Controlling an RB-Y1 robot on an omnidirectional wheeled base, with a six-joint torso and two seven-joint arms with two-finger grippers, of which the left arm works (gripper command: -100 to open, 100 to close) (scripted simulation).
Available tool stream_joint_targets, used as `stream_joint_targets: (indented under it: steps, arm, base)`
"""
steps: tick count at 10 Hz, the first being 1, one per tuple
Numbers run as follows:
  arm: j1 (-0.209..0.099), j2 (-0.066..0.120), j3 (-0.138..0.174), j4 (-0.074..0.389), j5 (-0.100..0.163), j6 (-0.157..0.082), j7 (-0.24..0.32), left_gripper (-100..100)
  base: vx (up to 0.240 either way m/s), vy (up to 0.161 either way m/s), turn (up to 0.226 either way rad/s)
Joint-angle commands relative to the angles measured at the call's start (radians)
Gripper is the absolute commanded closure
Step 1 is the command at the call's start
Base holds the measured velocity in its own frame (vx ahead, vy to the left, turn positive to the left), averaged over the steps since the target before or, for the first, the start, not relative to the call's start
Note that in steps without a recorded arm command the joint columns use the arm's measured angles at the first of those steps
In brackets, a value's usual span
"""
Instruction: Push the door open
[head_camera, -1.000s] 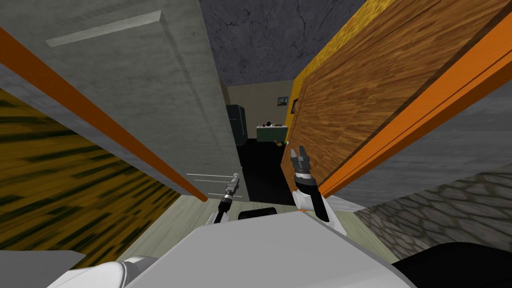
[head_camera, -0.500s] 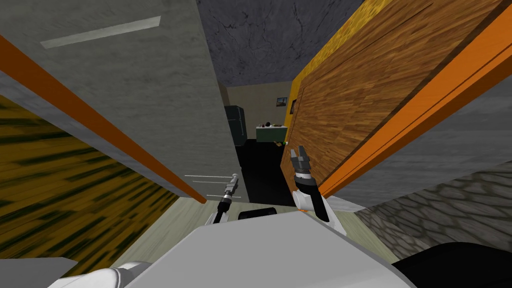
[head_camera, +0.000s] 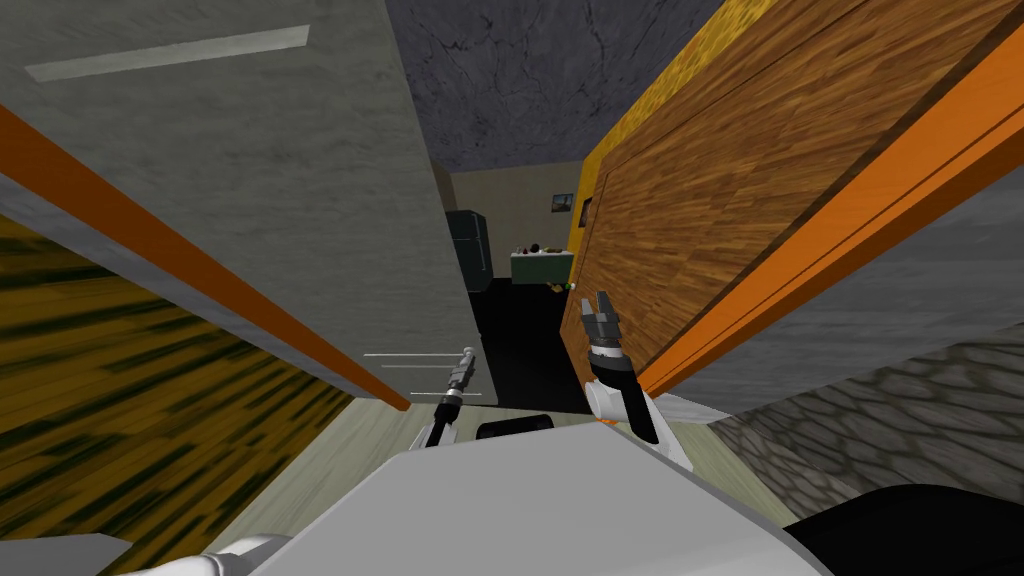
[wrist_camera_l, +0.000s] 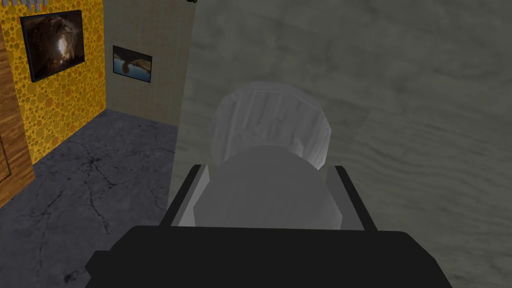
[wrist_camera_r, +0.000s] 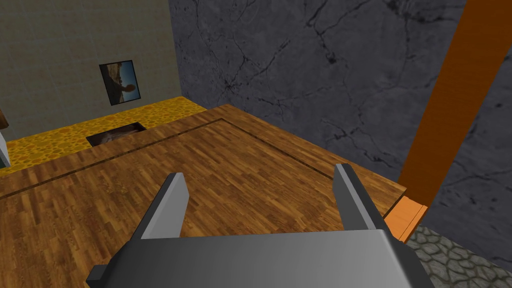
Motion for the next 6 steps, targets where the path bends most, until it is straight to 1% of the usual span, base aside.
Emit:
stream_joint_targets:
  steps: [1,2,3,4,5,6]
  arm:
    - [-0.005,0.009,0.009,-0.006,0.012,0.000,0.046,100]
    - [-0.007,0.010,0.013,-0.004,0.021,-0.001,0.074,100]
    - [-0.007,0.010,0.013,-0.004,0.021,-0.001,0.083,100]
    - [-0.010,0.012,0.017,-0.001,0.030,-0.001,0.119,100]
    - [-0.010,0.012,0.017,-0.001,0.030,-0.001,0.122,100]
    - [-0.012,0.014,0.020,0.001,0.040,-0.002,0.160,100]
  base:
    - [0.026,-0.002,-0.014]
    - [0.033,-0.006,-0.023]
    - [0.029,-0.003,-0.006]
    - [0.031,-0.010,-0.014]
    - [0.026,-0.004,-0.015]
    - [0.030,-0.001,-0.017]
